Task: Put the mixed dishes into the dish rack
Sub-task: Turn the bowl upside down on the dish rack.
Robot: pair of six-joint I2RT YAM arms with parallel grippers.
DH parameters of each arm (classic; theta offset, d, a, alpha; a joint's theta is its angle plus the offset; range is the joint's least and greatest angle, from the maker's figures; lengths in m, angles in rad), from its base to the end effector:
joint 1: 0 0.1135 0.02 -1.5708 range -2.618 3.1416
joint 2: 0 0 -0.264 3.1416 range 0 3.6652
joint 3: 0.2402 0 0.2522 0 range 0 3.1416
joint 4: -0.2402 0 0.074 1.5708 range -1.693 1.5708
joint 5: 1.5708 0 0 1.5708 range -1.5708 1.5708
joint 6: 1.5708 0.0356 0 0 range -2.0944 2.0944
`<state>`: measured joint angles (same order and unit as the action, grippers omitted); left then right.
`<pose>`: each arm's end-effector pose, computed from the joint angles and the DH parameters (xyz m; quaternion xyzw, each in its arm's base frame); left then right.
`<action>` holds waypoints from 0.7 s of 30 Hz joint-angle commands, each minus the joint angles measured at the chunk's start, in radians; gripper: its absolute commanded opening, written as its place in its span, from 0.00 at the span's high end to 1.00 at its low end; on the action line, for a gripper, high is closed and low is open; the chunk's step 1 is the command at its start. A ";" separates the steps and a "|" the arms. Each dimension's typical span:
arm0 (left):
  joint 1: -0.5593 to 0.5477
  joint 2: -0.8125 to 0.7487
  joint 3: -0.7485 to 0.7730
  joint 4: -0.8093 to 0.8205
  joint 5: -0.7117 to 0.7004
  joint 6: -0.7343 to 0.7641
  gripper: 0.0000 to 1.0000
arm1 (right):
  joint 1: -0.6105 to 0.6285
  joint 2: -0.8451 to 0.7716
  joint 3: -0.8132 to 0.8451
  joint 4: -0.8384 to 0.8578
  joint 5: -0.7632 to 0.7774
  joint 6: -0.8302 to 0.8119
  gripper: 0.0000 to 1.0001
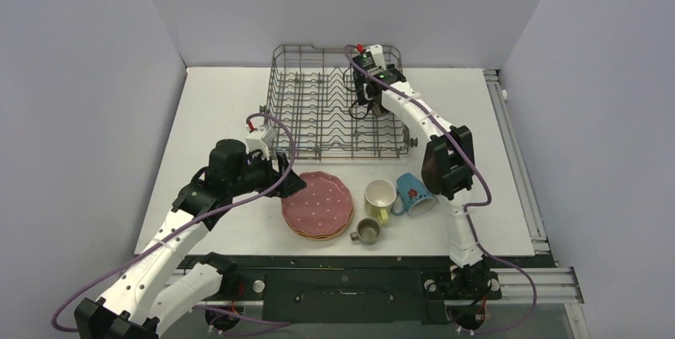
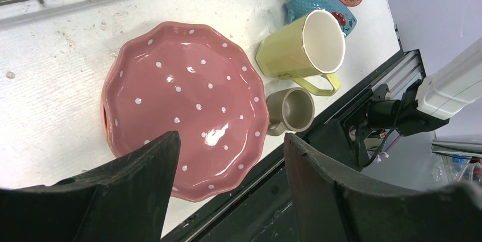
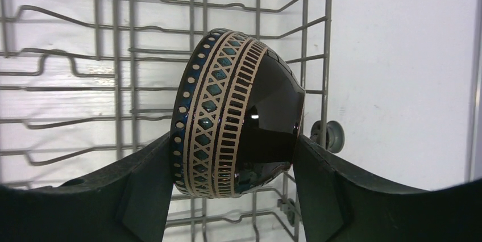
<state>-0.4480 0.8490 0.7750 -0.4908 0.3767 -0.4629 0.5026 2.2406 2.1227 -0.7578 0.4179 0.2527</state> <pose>0.1609 -0.0918 0.2961 0.0839 0.8613 -0.3556 0.3531 0.4473 0.2294 0.2694 -0.0445 0.9214 -0.0584 0.3816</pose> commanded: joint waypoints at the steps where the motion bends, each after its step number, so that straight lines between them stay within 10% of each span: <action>1: 0.009 -0.012 -0.001 0.019 0.013 0.014 0.36 | -0.002 0.007 0.101 0.026 0.162 -0.108 1.00; 21: 0.009 -0.005 -0.002 0.015 0.013 0.017 0.37 | 0.002 0.176 0.204 0.081 0.252 -0.290 1.00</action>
<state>-0.4435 0.8494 0.7746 -0.4911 0.3771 -0.4622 0.5030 2.4287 2.2623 -0.7441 0.5884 0.0265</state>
